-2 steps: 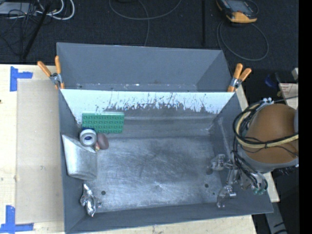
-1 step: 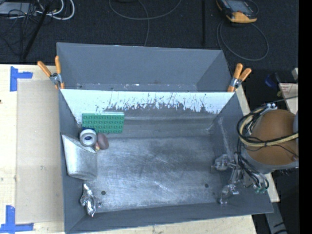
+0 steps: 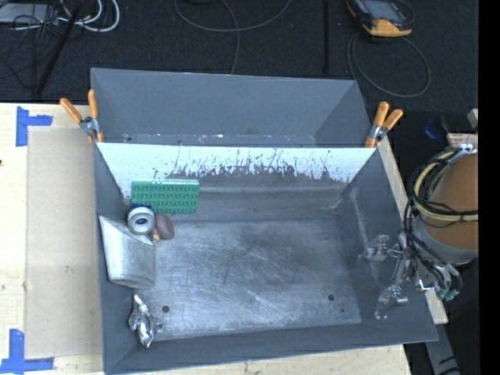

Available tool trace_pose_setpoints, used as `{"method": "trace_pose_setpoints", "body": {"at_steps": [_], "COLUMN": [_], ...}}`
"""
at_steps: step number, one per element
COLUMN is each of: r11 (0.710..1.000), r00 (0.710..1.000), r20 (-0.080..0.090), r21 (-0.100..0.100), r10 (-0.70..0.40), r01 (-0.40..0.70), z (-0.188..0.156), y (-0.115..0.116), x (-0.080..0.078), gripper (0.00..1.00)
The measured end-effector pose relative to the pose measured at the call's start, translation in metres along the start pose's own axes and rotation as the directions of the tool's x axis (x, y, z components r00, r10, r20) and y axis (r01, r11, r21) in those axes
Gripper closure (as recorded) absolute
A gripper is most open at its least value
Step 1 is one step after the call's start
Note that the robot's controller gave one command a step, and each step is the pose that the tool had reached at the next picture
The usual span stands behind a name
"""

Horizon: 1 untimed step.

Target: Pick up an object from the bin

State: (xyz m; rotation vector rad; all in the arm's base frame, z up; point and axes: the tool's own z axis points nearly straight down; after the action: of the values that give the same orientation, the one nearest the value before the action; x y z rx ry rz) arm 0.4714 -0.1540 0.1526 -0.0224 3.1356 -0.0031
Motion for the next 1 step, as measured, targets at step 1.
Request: {"method": "trace_pose_setpoints", "body": {"at_steps": [1], "r11": [0.985], "r00": [0.985], "r20": [-0.004], "r21": [-0.003], "r10": [0.173], "r01": [-0.173], "z": [0.0833], "y": [0.0108], "x": [-0.0636], "gripper": [0.00]}}
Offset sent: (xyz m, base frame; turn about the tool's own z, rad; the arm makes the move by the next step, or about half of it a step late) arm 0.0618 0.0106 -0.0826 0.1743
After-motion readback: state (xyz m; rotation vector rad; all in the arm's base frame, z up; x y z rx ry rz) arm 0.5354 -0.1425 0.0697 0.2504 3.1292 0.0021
